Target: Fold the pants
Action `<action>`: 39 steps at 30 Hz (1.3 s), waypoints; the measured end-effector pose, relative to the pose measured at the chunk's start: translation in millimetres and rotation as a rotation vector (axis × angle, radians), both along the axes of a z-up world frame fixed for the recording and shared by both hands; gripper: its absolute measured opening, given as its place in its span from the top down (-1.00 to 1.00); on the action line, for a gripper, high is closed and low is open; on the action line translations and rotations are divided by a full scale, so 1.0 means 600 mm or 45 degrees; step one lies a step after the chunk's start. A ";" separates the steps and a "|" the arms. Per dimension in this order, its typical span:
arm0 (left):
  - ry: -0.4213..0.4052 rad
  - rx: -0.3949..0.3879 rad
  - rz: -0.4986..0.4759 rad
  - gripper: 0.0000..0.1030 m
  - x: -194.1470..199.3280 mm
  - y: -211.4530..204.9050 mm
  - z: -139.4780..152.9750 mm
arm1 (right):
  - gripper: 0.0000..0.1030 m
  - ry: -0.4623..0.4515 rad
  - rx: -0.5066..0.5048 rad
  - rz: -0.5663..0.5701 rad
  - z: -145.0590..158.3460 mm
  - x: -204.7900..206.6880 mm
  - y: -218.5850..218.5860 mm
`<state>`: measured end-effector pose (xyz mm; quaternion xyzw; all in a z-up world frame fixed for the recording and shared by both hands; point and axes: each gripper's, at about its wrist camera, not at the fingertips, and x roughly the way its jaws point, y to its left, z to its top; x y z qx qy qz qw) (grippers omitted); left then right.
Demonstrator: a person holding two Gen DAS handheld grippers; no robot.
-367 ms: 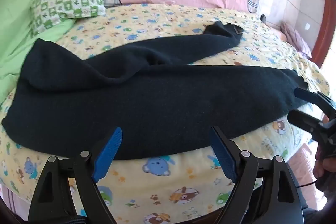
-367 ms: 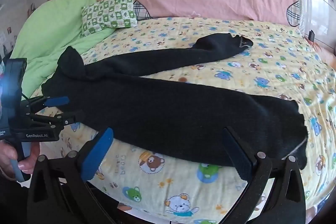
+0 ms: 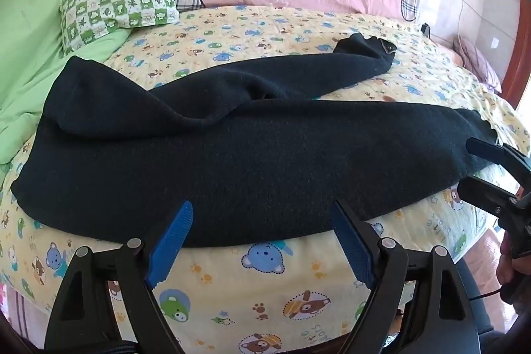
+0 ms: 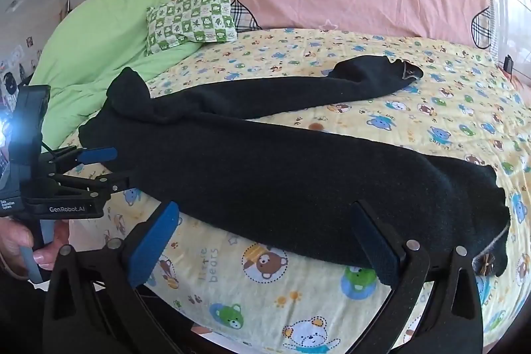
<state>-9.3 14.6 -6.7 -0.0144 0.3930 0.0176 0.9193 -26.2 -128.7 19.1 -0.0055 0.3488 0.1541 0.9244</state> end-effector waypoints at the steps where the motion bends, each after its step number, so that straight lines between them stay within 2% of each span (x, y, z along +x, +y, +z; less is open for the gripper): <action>1: 0.008 0.003 0.000 -0.66 0.000 0.001 -0.001 | -0.99 0.002 0.001 0.010 -0.005 0.003 0.003; 6: 0.068 0.063 0.003 -0.66 0.008 -0.009 -0.012 | -0.99 0.033 0.039 0.031 -0.013 0.014 0.003; 10: 0.088 0.075 0.000 -0.66 0.012 -0.011 -0.014 | -0.99 0.035 0.058 0.029 -0.019 0.015 -0.005; 39: 0.124 0.060 0.036 -0.66 0.022 -0.001 -0.026 | -0.99 0.058 0.078 0.029 -0.020 0.022 0.003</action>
